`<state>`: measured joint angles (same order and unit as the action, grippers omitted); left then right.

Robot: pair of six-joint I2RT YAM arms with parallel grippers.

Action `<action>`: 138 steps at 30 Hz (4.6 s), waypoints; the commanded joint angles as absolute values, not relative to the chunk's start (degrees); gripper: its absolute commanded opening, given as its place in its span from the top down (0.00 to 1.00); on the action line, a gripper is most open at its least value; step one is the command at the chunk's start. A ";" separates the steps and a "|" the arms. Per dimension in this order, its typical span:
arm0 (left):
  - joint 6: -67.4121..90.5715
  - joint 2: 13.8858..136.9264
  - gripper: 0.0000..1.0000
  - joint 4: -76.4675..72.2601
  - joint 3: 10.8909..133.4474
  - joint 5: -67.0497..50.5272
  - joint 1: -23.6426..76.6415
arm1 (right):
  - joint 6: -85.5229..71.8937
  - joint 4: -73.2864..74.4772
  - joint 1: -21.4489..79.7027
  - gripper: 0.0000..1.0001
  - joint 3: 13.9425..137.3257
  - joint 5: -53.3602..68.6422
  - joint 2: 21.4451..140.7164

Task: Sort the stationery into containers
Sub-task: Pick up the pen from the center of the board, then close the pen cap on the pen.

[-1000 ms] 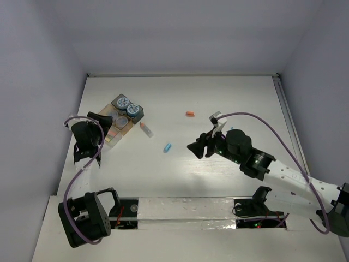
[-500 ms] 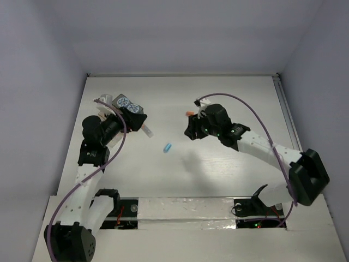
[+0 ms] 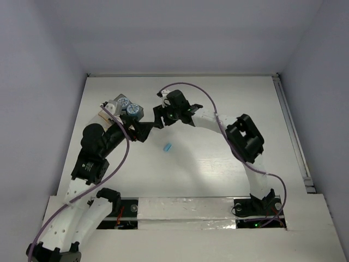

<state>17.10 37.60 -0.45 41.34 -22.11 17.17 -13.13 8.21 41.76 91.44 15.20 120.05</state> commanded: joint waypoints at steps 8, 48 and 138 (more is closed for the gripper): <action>13.62 33.40 0.17 -0.09 44.47 -15.56 21.45 | -5.89 19.94 49.12 0.27 116.97 6.51 137.27; 31.20 42.97 0.41 -13.00 32.96 -20.48 25.14 | -21.88 -15.28 48.87 1.00 70.84 -2.82 91.24; 31.38 53.26 0.48 -36.30 32.08 -10.20 37.44 | -28.83 -22.06 47.81 1.00 57.92 0.79 79.80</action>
<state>31.14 54.33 -29.63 29.87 -9.08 37.39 -28.32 -18.50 47.35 57.08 -0.38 79.81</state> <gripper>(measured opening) 0.520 0.318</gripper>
